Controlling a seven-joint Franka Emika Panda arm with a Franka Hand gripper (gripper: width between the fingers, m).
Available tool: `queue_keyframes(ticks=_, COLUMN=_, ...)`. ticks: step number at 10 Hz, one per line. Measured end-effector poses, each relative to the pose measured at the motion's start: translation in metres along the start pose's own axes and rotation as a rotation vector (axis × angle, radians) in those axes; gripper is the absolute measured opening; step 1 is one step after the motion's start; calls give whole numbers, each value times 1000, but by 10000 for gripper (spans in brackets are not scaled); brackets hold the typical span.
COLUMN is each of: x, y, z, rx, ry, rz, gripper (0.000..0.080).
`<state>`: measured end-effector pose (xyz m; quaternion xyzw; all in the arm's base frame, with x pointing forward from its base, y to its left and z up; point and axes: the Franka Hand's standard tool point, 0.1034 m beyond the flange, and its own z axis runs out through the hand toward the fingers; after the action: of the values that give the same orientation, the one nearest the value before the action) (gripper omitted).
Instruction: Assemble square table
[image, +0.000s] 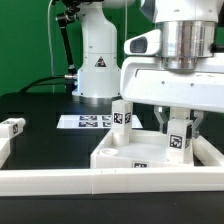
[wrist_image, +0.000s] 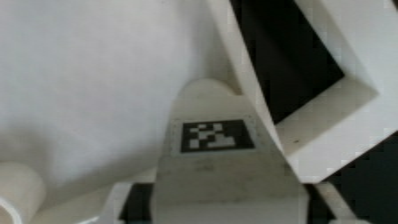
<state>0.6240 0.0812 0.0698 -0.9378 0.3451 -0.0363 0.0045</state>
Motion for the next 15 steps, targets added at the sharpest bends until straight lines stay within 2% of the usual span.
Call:
queue_keyframes(ticks=3, x=5, y=9, z=0, rx=-20, ry=6, rz=132, gripper=295)
queue_keyframes(ticks=5, x=6, y=10, z=0, rx=-22, ry=7, rz=127, gripper=301)
queue_keyframes(ticks=6, x=5, y=9, z=-1, rx=-23, ry=7, rz=117, gripper=457)
queue_keyframes(ticks=7, x=2, y=7, z=-5, rx=-29, ry=5, rz=60, gripper=579)
queue_keyframes(ticks=8, x=2, y=6, z=-11, rx=-22, ry=5, rz=-10, gripper=579)
queue_keyframes(ticks=9, x=0, y=8, z=-15, rx=-19, ry=3, rz=-67, gripper=637)
queue_keyframes(ticks=11, x=-9, y=19, z=-25, rx=-7, ry=-5, rz=-146, gripper=646)
queue_keyframes(ticks=12, x=-11, y=29, z=-31, rx=4, ry=-10, rz=-200, gripper=646)
queue_keyframes(ticks=13, x=-9, y=44, z=-36, rx=15, ry=-24, rz=-229, gripper=648)
queue_keyframes(ticks=15, x=9, y=62, z=-46, rx=26, ry=-20, rz=-237, gripper=648)
